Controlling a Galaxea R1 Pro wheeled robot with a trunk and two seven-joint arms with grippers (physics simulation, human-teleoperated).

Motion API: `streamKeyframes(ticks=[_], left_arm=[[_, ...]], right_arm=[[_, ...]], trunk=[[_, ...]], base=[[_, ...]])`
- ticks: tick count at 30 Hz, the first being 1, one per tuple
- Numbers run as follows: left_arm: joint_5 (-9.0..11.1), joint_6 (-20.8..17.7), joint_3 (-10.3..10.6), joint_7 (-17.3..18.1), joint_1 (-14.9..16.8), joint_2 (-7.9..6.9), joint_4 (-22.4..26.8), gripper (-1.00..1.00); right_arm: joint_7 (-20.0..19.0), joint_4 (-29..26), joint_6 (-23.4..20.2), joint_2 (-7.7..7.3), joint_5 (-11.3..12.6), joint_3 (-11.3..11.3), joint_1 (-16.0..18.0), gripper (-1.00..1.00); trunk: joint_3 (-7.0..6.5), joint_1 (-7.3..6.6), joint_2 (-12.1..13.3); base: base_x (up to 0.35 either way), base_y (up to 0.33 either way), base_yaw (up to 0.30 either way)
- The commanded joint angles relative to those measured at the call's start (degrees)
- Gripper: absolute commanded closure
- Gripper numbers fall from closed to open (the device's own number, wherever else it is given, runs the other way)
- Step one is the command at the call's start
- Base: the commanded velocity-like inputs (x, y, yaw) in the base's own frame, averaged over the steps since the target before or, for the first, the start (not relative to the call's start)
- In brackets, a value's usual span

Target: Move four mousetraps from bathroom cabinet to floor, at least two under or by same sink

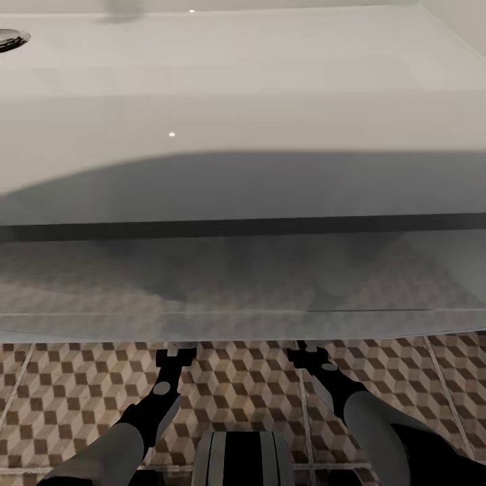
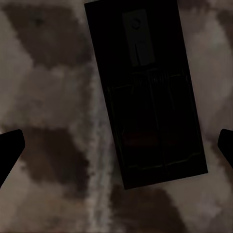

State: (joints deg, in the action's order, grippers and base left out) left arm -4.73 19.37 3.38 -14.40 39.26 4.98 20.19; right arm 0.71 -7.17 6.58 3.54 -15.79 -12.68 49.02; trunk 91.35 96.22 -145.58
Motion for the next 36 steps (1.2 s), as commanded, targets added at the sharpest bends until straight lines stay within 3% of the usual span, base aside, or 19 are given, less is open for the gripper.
streamKeyframes(ticks=[1, 13, 36], left_arm=[[-0.6, 0.0, 0.3, -0.7, 0.0, -0.01, -0.1, 1.0], [-0.5, 1.9, 0.3, -0.7, 0.0, -0.06, -0.2, 1.0], [-0.4, 1.2, 0.3, -0.7, 0.3, -0.05, -2.0, 1.0]], right_arm=[[0.1, 0.0, 0.2, 0.05, -0.6, -0.5, 0.0, -1.0], [0.5, -0.2, 0.3, 0.3, -0.5, -0.6, 0.0, -1.0], [0.6, -0.2, 0.3, 0.05, -0.3, -0.6, 0.0, -1.0]], trunk=[[0.03, -0.01, 0.0], [0.03, -0.01, 0.0], [0.03, -0.01, 0.0]], base=[[0.0, 0.0, 0.0], [0.0, 0.0, 0.0], [0.0, 0.0, 0.0]])
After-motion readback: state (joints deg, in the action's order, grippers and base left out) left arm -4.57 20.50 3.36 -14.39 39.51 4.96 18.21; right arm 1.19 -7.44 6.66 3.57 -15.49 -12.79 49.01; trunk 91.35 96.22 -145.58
